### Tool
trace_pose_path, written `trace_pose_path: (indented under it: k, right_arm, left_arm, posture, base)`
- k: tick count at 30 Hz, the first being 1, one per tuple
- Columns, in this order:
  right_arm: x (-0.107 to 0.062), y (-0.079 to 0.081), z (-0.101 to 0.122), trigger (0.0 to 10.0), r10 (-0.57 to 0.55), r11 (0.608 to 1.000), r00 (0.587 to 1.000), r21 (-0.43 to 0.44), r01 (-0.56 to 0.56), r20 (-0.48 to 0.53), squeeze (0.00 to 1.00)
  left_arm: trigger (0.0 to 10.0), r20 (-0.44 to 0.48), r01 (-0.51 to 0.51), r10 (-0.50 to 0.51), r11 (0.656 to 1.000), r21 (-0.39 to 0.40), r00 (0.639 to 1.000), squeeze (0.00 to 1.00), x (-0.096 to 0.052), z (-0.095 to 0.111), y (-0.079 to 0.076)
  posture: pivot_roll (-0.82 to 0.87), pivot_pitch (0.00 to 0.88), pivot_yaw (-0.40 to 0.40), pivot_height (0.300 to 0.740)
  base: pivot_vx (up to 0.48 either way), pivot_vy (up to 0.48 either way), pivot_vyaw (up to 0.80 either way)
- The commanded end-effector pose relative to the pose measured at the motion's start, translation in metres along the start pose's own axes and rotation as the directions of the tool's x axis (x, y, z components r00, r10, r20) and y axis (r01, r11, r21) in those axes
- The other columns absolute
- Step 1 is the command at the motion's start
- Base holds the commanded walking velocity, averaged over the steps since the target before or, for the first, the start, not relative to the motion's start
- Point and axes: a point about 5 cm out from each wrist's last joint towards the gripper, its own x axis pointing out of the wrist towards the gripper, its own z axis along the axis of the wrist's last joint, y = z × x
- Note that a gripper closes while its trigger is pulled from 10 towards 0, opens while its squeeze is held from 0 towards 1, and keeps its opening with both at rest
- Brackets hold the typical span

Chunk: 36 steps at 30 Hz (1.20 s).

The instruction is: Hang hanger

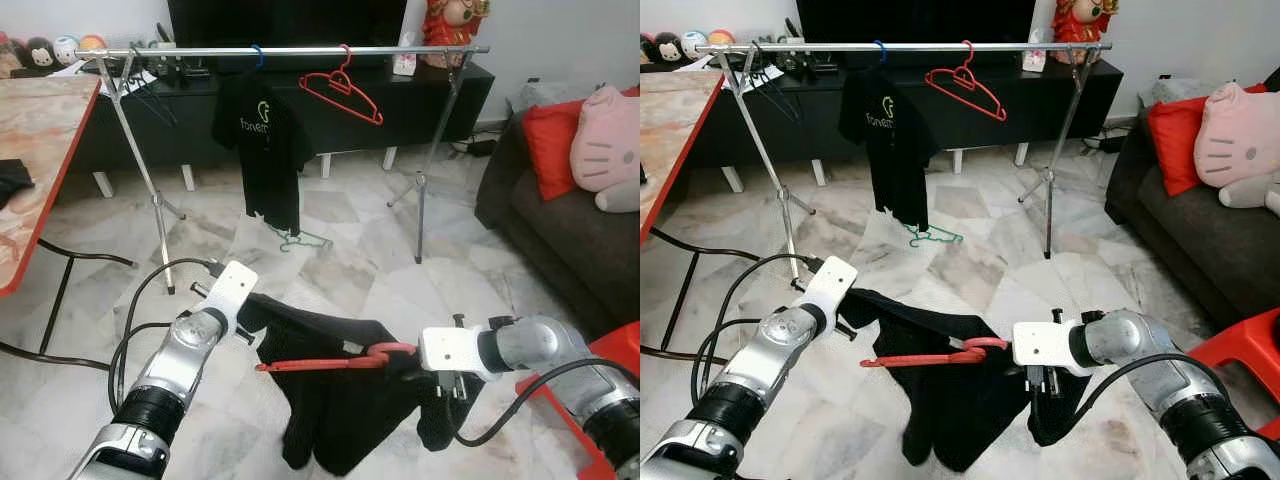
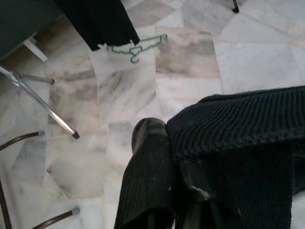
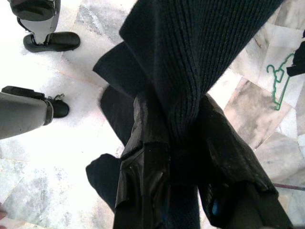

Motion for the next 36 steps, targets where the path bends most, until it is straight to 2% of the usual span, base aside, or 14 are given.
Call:
trace_pose_path:
  k: [1,4,7,10,12,13,14,23,29,36]
  right_arm:
    - [-0.016,-0.003,-0.005,0.0,-0.014,0.999,1.000,0.031,0.014,0.007,0.00]
    - [-0.020,-0.005,0.002,0.0,-0.023,0.998,0.997,0.052,0.019,0.077,0.00]
    - [-0.026,-0.010,0.002,0.0,-0.056,0.997,0.994,0.065,0.050,0.092,0.00]
    - [-0.027,-0.011,0.002,0.0,-0.064,0.996,0.994,0.068,0.058,0.088,0.00]
    - [-0.029,-0.012,-0.001,0.0,-0.072,0.996,0.995,0.067,0.067,0.069,0.00]
    - [-0.032,-0.013,-0.009,0.0,-0.079,0.995,0.997,0.054,0.079,0.004,0.00]
    - [-0.033,-0.013,-0.012,0.0,-0.083,0.995,0.996,0.051,0.084,-0.016,0.00]
    - [-0.037,-0.013,-0.028,0.0,-0.098,0.994,0.985,0.035,0.104,-0.145,0.00]
    - [-0.037,-0.016,-0.031,0.0,-0.133,0.989,0.978,0.040,0.141,-0.160,0.00]
    - [-0.030,-0.023,-0.035,0.0,-0.214,0.973,0.952,0.038,0.227,-0.218,0.00]
  left_arm:
    - [10.0,-0.040,-0.046,0.048,0.997,0.057,0.998,0.00,-0.002,-0.010,0.010]
    - [10.0,-0.084,-0.031,0.041,0.992,0.123,0.996,0.00,-0.002,-0.022,0.008]
    - [10.0,-0.133,-0.001,0.027,0.981,0.195,0.991,0.00,-0.004,-0.033,0.005]
    - [10.0,-0.141,0.010,0.019,0.980,0.198,0.990,0.00,-0.004,-0.035,0.005]
    - [10.0,-0.154,0.022,0.012,0.977,0.213,0.988,0.00,-0.005,-0.038,0.004]
    - [10.0,-0.171,0.028,0.013,0.972,0.233,0.985,0.00,-0.006,-0.041,0.006]
    - [10.0,-0.177,0.030,0.014,0.970,0.241,0.984,0.00,-0.006,-0.043,0.007]
    - [10.0,-0.204,0.051,0.005,0.962,0.268,0.979,0.00,-0.009,-0.049,0.012]
    - [10.0,-0.224,0.088,-0.021,0.953,0.291,0.974,0.00,-0.011,-0.051,0.012]
    - [10.0,-0.235,0.188,-0.122,0.940,0.285,0.964,0.00,-0.016,-0.046,0.008]
  posture:
    - [-0.08,0.000,-0.081,0.740]
    - [-0.09,0.000,-0.080,0.740]
    - [-0.09,0.000,-0.078,0.740]
    - [-0.09,0.000,-0.078,0.740]
    - [-0.09,0.000,-0.078,0.740]
    - [-0.09,0.000,-0.080,0.740]
    - [-0.09,0.000,-0.080,0.740]
    - [-0.08,0.000,-0.079,0.740]
    - [-0.08,0.000,-0.079,0.740]
    - [-0.08,0.000,-0.078,0.740]
  base:
    - [0.000,0.000,0.00]
    - [0.000,0.000,0.00]
    - [0.000,0.000,0.00]
    - [0.000,0.000,0.00]
    - [0.000,0.000,0.00]
    - [0.000,0.000,0.00]
    - [0.000,0.000,0.00]
    - [0.000,0.000,0.00]
    - [0.000,0.000,0.00]
    - [0.000,0.000,0.00]
